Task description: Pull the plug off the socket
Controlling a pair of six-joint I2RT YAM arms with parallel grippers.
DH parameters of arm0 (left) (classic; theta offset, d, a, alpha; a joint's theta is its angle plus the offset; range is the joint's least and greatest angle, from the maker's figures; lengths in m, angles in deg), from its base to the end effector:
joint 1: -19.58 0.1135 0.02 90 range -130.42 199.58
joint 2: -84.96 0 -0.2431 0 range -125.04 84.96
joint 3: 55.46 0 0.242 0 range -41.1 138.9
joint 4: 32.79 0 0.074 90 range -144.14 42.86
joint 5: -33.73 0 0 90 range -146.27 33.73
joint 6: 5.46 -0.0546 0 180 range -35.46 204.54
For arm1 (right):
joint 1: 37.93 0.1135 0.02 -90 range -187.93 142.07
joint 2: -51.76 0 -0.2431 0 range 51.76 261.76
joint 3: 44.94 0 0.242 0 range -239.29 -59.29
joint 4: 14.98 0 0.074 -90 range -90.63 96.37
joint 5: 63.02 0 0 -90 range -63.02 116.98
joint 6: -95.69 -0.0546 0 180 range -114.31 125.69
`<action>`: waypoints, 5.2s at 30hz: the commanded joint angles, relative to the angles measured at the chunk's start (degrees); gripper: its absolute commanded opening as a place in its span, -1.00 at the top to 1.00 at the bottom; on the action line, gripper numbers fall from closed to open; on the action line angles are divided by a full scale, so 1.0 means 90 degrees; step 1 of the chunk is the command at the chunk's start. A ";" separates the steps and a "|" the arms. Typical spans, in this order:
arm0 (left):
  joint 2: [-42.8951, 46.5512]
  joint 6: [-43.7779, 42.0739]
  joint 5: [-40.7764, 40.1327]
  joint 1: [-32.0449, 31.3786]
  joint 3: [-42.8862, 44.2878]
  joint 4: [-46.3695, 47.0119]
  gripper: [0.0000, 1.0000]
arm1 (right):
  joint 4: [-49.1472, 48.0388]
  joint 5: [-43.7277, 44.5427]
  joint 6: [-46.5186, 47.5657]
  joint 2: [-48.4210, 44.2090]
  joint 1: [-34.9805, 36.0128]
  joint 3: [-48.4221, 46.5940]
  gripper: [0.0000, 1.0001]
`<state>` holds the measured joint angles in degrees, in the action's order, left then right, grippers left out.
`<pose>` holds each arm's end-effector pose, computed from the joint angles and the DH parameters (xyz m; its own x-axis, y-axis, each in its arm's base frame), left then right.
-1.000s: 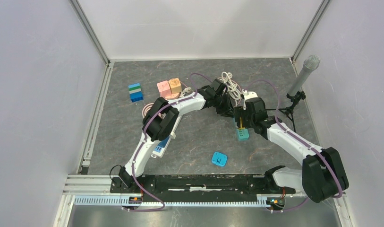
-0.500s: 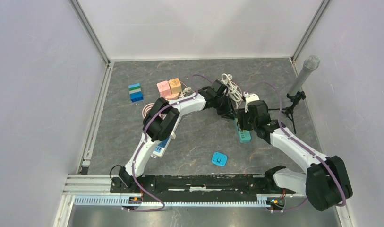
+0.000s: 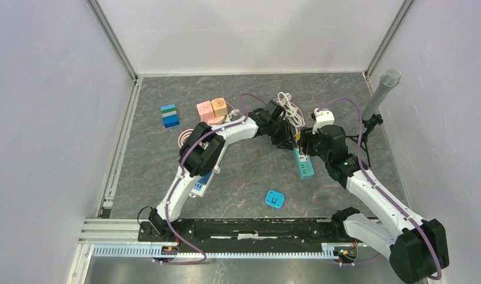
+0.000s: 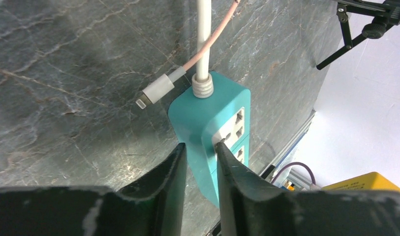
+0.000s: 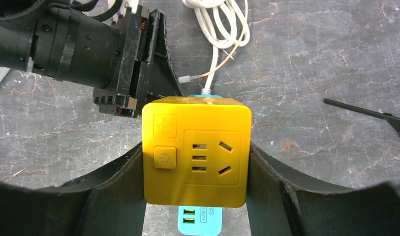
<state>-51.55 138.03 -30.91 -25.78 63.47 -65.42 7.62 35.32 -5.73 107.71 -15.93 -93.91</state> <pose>0.3389 -0.3765 0.1129 -0.9928 -0.0283 -0.1162 0.0632 0.7012 -0.7102 0.2213 0.0808 0.2223 -0.4989 0.0097 -0.8666 -0.1580 0.9821 0.1020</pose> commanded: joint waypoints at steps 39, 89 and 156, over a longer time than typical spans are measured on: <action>0.5546 -0.1421 -0.4631 -0.0007 -0.4774 0.1327 -1.00 | 0.1021 -0.3548 0.0115 -0.0053 0.0041 0.1231 -0.07; 0.8174 -0.1702 -0.2852 0.3153 -0.4929 -0.1989 -1.00 | -0.0941 -0.1152 -0.2447 0.2055 0.1919 -0.1796 -0.60; 0.5735 -0.0119 0.0248 0.3888 -0.7121 0.0037 -0.36 | -0.0075 0.0524 -0.2648 0.5951 0.3018 -0.4985 -0.29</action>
<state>0.21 134.58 -31.43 9.67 -2.14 -67.15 9.33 41.00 -32.26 164.10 11.72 -138.95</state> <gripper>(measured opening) 0.664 0.608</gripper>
